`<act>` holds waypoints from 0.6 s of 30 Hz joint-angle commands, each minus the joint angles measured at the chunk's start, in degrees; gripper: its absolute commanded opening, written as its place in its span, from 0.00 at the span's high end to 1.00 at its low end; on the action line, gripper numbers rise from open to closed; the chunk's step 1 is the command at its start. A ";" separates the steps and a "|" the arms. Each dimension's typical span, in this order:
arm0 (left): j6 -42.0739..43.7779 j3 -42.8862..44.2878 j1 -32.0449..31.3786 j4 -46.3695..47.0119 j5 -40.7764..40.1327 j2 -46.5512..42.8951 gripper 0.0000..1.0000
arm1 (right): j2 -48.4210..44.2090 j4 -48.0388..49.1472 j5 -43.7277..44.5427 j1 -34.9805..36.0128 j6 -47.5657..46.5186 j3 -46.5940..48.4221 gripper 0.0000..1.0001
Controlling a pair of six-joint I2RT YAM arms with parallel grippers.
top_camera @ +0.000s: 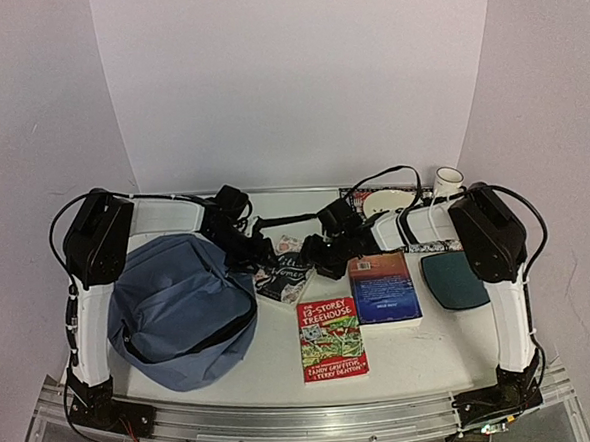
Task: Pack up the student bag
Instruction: Adjust the book at the center of the board, then grab the book from the center of the board.
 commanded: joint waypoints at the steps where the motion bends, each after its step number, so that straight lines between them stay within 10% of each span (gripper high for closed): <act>1: -4.29 -0.18 -3.90 5.70 10.19 -6.50 0.36 | 1.19 1.77 -1.80 -1.51 -3.15 4.15 0.34; 18: -6.59 -6.75 -4.17 6.25 -4.15 -9.29 0.34 | -7.87 -0.94 -4.95 -2.27 -4.65 -9.11 0.30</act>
